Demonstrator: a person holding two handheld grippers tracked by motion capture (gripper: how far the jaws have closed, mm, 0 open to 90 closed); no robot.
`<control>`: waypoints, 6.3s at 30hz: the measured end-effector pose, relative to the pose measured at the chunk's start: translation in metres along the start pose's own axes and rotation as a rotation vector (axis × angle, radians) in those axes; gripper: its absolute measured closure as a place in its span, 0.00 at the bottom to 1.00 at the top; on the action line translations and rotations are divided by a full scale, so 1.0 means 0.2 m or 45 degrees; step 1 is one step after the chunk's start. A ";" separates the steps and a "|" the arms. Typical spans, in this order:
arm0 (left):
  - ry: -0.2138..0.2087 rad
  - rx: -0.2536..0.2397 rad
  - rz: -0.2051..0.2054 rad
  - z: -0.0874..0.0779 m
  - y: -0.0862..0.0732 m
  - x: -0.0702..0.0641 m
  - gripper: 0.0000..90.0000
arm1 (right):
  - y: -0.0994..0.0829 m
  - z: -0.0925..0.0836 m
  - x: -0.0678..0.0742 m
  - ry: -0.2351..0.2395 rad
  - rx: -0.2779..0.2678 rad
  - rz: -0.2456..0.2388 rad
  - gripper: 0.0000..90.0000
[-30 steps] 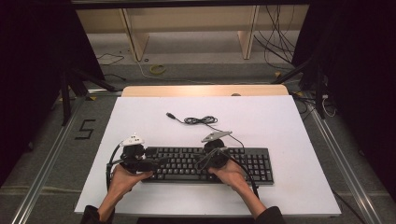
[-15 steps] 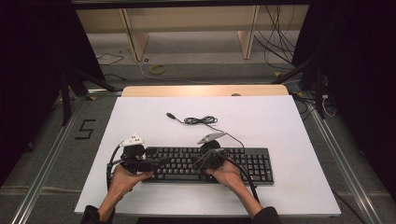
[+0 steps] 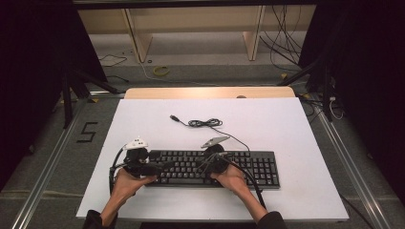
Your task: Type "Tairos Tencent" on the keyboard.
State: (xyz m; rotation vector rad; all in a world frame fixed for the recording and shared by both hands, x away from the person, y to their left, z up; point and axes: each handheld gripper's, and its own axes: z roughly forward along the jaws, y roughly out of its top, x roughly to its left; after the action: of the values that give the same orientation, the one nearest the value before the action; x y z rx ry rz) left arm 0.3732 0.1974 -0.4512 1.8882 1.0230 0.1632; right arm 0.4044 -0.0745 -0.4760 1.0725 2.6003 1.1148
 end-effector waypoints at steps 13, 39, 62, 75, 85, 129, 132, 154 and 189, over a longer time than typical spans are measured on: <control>-0.006 0.019 0.000 0.01 0.00 0.00 0.29 | 0.01 -0.07 -0.01 0.009 -0.072 0.048 0.94; -0.015 0.096 0.045 0.08 0.02 0.00 0.39 | -0.01 -0.19 0.01 0.066 -0.145 0.068 0.48; 0.009 0.267 0.147 0.22 0.05 -0.02 0.96 | -0.04 -0.24 0.00 0.059 -0.177 0.073 0.41; 0.022 0.301 0.161 0.26 0.05 -0.01 0.99 | -0.05 -0.26 0.00 0.057 -0.196 0.077 0.39; 0.032 0.313 0.169 0.28 0.04 -0.01 0.99 | -0.05 -0.26 0.00 0.062 -0.196 0.074 0.39; -0.081 0.073 0.075 0.07 0.03 -0.04 0.35 | -0.03 -0.25 -0.04 0.032 -0.195 0.080 0.47; -0.079 0.074 0.076 0.06 0.03 -0.04 0.35 | -0.03 -0.24 -0.05 0.031 -0.188 0.084 0.51; -0.087 0.017 0.052 0.00 0.00 -0.03 0.34 | -0.02 -0.14 -0.05 0.003 -0.081 0.055 1.00; -0.097 -0.005 0.025 -0.02 -0.05 -0.01 0.33 | -0.03 -0.07 -0.04 -0.030 0.002 0.032 1.00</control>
State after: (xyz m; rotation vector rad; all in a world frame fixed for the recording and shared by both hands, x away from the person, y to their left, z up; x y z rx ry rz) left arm 0.3631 0.2008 -0.4557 1.8869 0.9522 0.1038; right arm 0.4021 -0.0908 -0.4720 1.1149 2.5768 1.0992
